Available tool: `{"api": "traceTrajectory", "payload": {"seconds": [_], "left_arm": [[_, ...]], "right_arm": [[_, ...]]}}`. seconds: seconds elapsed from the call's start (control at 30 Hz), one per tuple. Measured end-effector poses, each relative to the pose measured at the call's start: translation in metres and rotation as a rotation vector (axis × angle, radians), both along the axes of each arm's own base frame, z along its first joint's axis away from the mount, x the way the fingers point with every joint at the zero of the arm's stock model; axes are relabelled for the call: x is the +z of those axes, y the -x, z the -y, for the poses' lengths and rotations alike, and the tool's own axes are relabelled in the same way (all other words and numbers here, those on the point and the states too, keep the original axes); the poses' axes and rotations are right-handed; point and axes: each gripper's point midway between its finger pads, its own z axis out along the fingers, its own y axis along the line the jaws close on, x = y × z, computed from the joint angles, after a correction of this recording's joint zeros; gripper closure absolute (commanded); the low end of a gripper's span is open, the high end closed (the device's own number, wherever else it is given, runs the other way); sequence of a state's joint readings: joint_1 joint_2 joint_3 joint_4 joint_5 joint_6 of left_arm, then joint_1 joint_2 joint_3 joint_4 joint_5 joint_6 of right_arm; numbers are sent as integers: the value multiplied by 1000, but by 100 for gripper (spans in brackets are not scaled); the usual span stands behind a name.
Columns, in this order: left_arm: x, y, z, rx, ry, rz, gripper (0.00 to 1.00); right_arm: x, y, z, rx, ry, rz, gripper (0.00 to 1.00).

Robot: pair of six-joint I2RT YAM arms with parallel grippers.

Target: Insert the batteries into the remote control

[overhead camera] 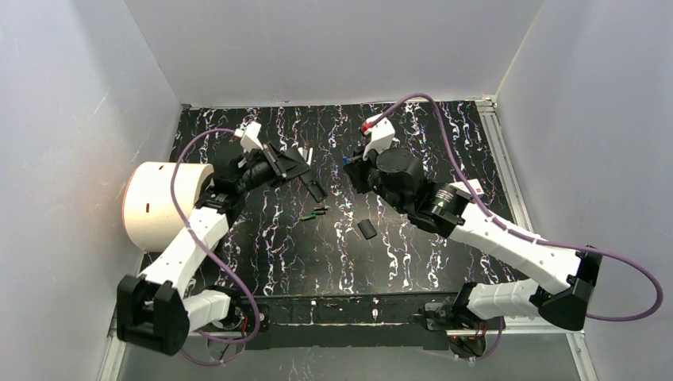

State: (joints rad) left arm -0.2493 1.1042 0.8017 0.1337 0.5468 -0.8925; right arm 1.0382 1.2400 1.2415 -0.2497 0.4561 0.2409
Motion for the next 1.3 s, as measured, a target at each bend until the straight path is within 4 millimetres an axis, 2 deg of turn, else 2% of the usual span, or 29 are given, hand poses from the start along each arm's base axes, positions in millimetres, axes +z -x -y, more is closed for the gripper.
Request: {"api": "traceTrajectory", "payload": {"seconds": [0.1,0.2,0.3,0.57,1.03,1.3], "left_arm": [[13,-11,23,-66,102,-13,100],[31,-19,46,-144,207,-14,100],[42,-19,59,-201,270,-17,100],[59,-5,69,-294,322,8,100],[71,16,83,-390,336,49,100],[79,18,84,-400,355,73,100]], "right_arm": [[17,4,-4,5,-91,-15,86],[16,9,-12,30,-127,-51,85],[18,14,-16,53,-150,-69,85],[22,24,-6,90,-180,-29,85],[8,27,-14,140,-174,-20,83],[9,29,-13,145,-182,-20,84]]}}
